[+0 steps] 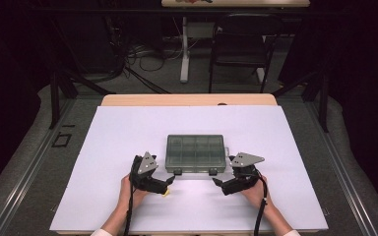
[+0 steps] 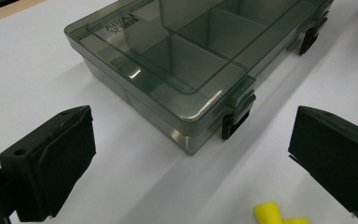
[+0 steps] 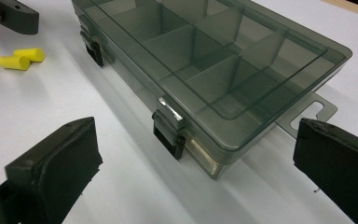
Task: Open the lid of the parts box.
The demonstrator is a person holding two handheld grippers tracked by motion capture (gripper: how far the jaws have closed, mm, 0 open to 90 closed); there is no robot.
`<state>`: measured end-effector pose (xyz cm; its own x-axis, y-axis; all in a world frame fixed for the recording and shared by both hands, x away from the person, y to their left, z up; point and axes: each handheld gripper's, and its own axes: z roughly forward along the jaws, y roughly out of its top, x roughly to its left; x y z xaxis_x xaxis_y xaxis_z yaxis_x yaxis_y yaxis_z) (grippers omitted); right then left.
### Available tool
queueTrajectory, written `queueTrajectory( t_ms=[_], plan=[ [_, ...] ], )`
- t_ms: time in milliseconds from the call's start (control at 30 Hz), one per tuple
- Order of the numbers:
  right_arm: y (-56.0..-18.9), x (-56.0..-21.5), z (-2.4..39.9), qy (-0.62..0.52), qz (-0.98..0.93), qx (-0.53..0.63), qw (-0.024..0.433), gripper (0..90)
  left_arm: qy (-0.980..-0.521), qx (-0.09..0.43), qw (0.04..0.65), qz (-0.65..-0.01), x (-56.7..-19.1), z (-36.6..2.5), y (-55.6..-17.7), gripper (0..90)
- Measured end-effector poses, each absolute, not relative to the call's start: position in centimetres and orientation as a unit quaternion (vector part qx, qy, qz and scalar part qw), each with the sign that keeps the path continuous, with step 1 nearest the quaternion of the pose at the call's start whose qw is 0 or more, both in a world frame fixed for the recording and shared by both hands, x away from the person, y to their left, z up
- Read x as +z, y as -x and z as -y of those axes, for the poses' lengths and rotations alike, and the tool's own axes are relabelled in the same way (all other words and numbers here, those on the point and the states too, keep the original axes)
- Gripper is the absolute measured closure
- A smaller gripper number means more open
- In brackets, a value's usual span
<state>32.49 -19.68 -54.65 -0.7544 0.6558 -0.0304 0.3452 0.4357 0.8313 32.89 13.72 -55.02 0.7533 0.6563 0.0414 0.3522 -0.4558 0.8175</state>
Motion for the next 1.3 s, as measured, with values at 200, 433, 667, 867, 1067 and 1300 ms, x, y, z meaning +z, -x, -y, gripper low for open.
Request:
queueTrajectory(
  t_ms=[200, 433, 667, 867, 1067, 1300],
  plan=[
    [-33.2, -54.9, 19.3, -0.310, -0.831, 0.427, 0.175, 0.0, -0.836, 0.175, 0.422, -0.305, -55.1, -13.4, -33.6, 1.3],
    [-33.5, -54.9, 19.1, -0.318, -0.831, 0.419, 0.180, 3.1, -0.841, 0.171, 0.416, -0.300, -55.4, -13.0, -34.1, 3.7],
    [-33.6, -55.1, 19.2, -0.324, -0.831, 0.412, 0.186, 13.0, -0.848, 0.170, 0.408, -0.291, -55.5, -12.8, -34.2, 12.0],
    [-33.6, -55.1, 19.2, -0.324, -0.831, 0.411, 0.188, 18.4, -0.853, 0.165, 0.404, -0.287, -55.7, -12.7, -34.3, 17.7],
    [-33.6, -55.3, 19.2, -0.328, -0.833, 0.401, 0.195, 24.7, -0.854, 0.166, 0.402, -0.286, -55.8, -12.6, -34.2, 23.0],
    [-33.6, -55.4, 19.2, -0.329, -0.832, 0.401, 0.196, 26.0, -0.850, 0.166, 0.408, -0.288, -55.8, -12.8, -34.2, 27.0]
  ],
)
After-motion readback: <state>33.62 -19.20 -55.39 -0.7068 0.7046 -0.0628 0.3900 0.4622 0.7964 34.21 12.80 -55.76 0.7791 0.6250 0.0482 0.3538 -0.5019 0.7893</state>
